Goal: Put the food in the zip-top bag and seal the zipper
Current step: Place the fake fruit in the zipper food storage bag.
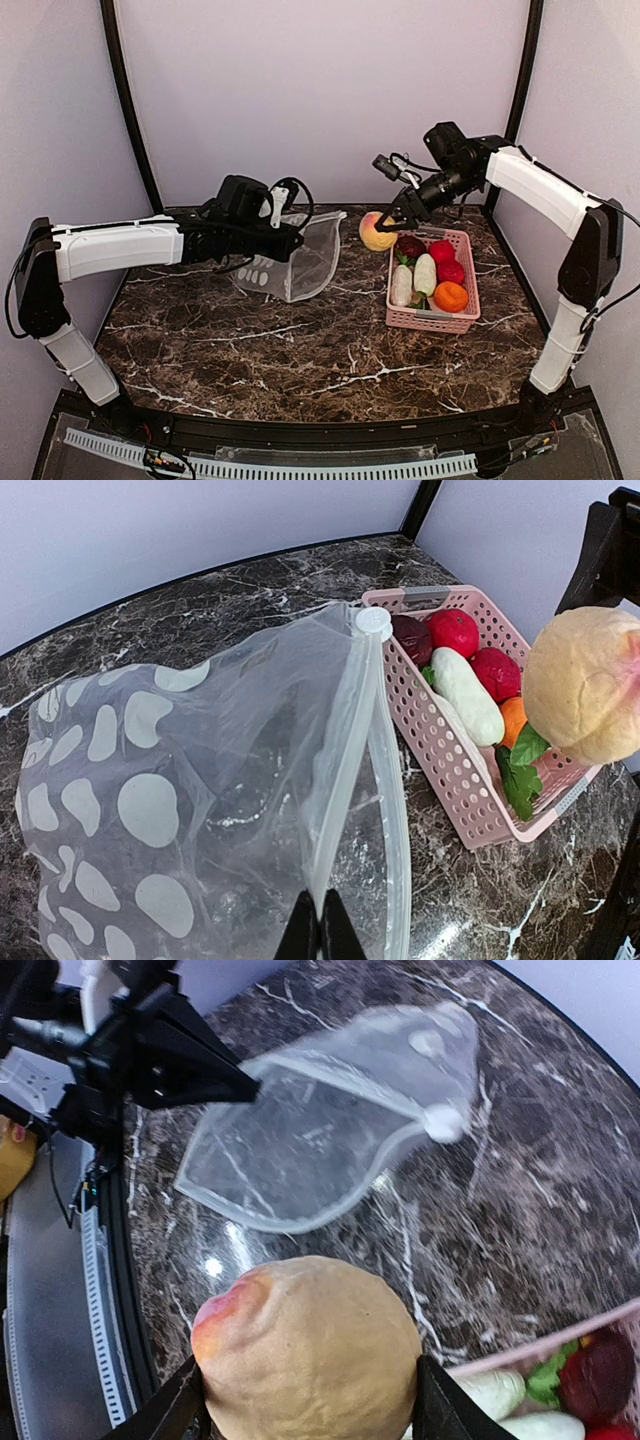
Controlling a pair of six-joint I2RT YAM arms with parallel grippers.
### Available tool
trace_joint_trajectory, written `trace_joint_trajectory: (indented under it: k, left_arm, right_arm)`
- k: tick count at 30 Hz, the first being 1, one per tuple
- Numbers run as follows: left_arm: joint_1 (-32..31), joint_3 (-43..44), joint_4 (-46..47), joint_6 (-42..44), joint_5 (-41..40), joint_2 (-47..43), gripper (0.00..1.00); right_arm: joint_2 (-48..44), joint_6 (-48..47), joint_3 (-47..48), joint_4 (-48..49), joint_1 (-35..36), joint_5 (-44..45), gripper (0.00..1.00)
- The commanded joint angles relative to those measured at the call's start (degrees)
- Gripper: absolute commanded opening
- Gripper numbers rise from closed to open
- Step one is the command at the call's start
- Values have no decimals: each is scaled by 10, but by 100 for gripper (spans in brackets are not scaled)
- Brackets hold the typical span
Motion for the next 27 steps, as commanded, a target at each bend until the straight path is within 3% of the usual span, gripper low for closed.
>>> trace_joint_trajectory:
  k: [1,10,16,21,27]
  left_arm:
    - [-2,12,3,-5,38,-6,1]
    - [-2,-16,62,-17,82,-32,1]
    - [8,-60,130,-73,91,-74,1]
    - [40,-89,220,-150,156,-87,1]
    - [43,-90,223,-151,170,-82,1]
  right_arm:
    - [20,34,33,89,35,-128,51]
    - [89,71,110,141,93,-127,51]
    - [70,82,58,198,96,-87,50]
    - [61,83,28,244,102,-40,51]
    - [83,75,45,239,116,15,53]
